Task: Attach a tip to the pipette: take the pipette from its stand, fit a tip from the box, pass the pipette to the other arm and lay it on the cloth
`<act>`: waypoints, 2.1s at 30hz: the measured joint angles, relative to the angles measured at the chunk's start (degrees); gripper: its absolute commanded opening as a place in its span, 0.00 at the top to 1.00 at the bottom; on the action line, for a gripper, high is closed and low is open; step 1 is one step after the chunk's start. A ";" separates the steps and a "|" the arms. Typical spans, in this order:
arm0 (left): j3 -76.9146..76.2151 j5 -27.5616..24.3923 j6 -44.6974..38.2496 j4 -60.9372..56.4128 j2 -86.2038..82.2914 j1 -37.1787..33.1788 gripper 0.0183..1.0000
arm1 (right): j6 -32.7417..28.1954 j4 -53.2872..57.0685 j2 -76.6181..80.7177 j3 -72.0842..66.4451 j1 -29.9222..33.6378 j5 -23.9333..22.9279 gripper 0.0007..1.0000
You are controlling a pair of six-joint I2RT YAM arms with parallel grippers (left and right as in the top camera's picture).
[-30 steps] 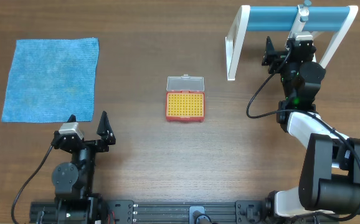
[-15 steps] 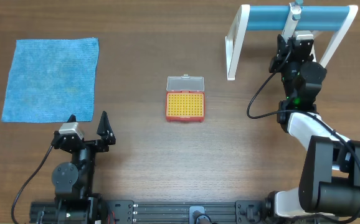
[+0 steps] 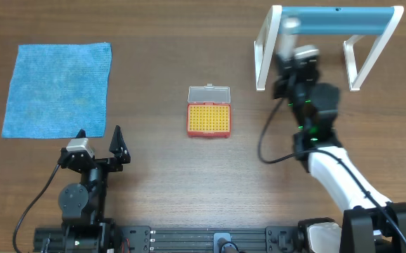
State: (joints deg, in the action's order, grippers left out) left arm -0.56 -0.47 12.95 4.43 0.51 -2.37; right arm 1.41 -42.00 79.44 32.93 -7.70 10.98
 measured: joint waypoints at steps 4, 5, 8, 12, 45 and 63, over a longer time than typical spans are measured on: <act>0.00 0.00 0.00 0.00 0.00 0.00 0.08 | 0.02 -0.31 -2.05 -0.15 -9.22 0.33 0.92; 0.00 0.02 0.00 0.00 0.00 0.00 0.08 | -0.17 -2.89 -3.28 -1.70 -10.43 0.24 0.93; 0.00 0.00 0.00 -0.02 0.00 0.00 0.08 | -3.08 -16.65 -6.97 -8.90 -12.83 0.31 0.92; 0.00 0.02 0.00 0.00 0.00 0.00 0.08 | -4.59 -35.43 -9.46 -22.14 -15.74 5.05 0.93; 0.00 0.00 0.00 0.00 0.00 0.00 0.08 | -1.36 -36.09 12.28 -12.11 -37.22 -24.76 0.93; 0.00 0.00 0.00 0.00 0.00 0.00 0.08 | 0.50 -36.35 13.75 -11.08 -38.93 -30.45 0.93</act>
State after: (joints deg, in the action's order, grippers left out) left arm -0.56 -0.47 12.95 4.43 0.51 -2.37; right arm 1.91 -78.35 93.19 21.85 -46.63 -19.46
